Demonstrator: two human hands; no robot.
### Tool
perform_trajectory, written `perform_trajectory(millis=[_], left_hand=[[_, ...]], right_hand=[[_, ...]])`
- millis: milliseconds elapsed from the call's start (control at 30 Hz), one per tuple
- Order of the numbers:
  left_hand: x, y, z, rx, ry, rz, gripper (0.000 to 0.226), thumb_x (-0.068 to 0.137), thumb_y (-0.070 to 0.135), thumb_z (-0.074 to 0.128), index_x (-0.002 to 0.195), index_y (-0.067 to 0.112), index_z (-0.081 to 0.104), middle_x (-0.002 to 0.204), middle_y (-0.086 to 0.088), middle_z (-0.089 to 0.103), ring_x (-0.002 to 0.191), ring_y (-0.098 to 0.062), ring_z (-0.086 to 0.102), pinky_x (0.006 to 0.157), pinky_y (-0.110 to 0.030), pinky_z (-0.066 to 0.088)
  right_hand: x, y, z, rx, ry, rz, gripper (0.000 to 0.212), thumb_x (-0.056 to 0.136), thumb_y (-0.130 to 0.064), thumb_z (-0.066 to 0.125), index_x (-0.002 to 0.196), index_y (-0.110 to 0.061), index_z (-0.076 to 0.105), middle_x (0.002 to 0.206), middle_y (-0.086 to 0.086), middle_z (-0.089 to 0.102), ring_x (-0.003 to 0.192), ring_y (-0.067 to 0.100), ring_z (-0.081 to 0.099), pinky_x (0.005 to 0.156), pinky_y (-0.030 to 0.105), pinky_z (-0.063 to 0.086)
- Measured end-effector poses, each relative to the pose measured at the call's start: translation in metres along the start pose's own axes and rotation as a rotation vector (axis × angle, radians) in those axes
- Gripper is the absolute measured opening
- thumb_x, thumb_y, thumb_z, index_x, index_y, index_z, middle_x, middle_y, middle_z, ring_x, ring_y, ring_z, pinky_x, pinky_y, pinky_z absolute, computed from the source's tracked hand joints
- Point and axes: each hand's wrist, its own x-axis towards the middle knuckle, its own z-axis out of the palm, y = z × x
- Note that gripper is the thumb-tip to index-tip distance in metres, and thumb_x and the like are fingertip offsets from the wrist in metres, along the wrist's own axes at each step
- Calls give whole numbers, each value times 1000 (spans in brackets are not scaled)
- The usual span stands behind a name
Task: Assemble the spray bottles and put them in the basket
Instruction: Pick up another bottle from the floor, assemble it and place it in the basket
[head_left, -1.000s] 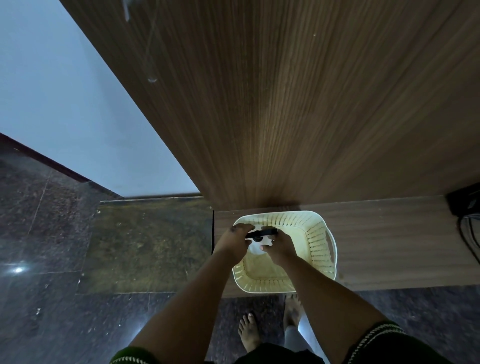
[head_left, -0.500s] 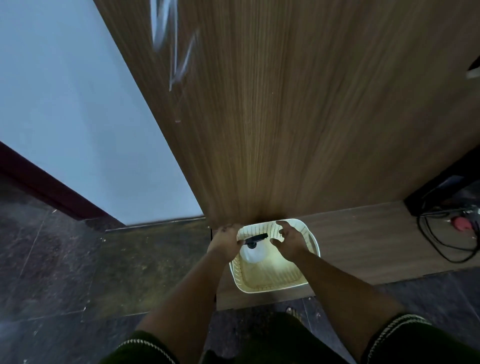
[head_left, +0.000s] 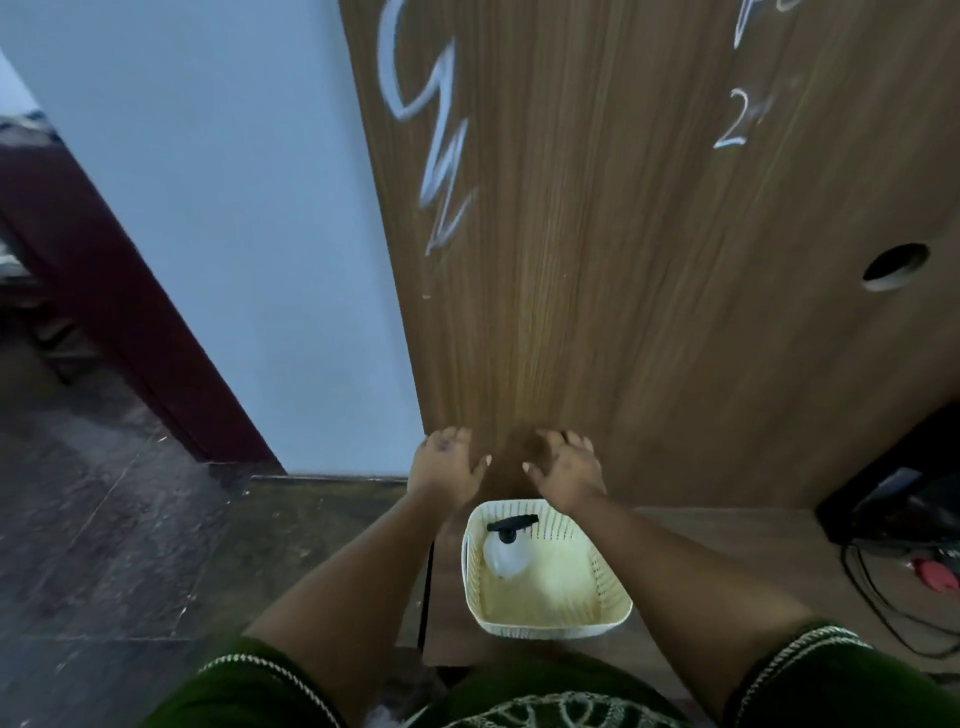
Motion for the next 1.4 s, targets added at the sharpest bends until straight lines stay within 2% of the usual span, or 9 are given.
perform_trajectory(millis=[67, 133, 367, 567, 667, 900, 1067, 1233, 1400], left_hand=[[-7, -2, 1, 165, 35, 89, 60, 92, 50, 42, 139, 13, 40, 146, -8, 44, 135, -26, 37, 114, -41, 24], [-13, -1, -2, 238, 41, 66, 64, 92, 51, 42, 143, 14, 32, 152, -6, 36, 141, -24, 30, 118, -44, 16], [-57, 24, -4, 146, 170, -286, 63, 91, 50, 45, 141, 12, 36, 145, -7, 45, 134, -25, 39, 111, -41, 26], [-129, 31, 12, 92, 261, -586, 70, 90, 52, 45, 148, 16, 26, 158, -13, 20, 144, -29, 21, 117, -45, 21], [-183, 24, 11, 115, 269, -726, 69, 90, 53, 44, 147, 19, 25, 158, -14, 18, 144, -31, 20, 117, -46, 22], [-315, 1, 6, 2, 358, -1143, 69, 93, 48, 45, 150, 17, 21, 159, -14, 16, 145, -33, 17, 117, -46, 24], [-410, 12, 21, -49, 405, -1367, 71, 92, 47, 48, 149, 15, 22, 157, -15, 20, 144, -32, 20, 116, -42, 24], [-511, 37, 46, -172, 482, -1661, 73, 92, 45, 50, 150, 10, 21, 156, -16, 23, 143, -30, 22, 115, -40, 25], [-595, 60, 80, -319, 489, -1938, 73, 94, 47, 46, 150, 13, 16, 158, -13, 19, 144, -31, 17, 112, -47, 30]], right_hand=[[0, -10, -1, -44, 0, -75, 59, 85, -48, 57, 138, -31, 41, 139, 4, 45, 130, 26, 37, 103, 40, 41], [-1, -15, 0, -79, -13, -157, 59, 85, -49, 56, 138, -32, 40, 140, 3, 43, 132, 25, 35, 103, 42, 40], [-1, -14, -9, -75, -51, -414, 61, 85, -49, 57, 139, -31, 37, 143, 2, 39, 134, 24, 31, 104, 42, 38], [-5, -17, 4, -99, -146, -534, 63, 83, -48, 60, 139, -28, 39, 141, 3, 41, 130, 25, 37, 99, 40, 41], [-23, -36, 21, -75, -245, -606, 64, 82, -45, 63, 137, -21, 42, 138, 9, 43, 128, 29, 37, 103, 39, 37], [-113, -107, 67, -53, -476, -880, 65, 84, -43, 63, 139, -19, 39, 139, 16, 38, 130, 34, 32, 107, 40, 31], [-195, -146, 97, -56, -600, -1072, 62, 84, -39, 65, 138, -18, 42, 136, 13, 40, 129, 31, 33, 108, 38, 30], [-279, -165, 135, -148, -734, -1219, 62, 83, -44, 64, 137, -23, 42, 136, 10, 41, 129, 30, 35, 106, 40, 35], [-360, -165, 178, -267, -870, -1325, 63, 83, -46, 63, 137, -24, 40, 137, 10, 40, 129, 31, 35, 105, 41, 37]])
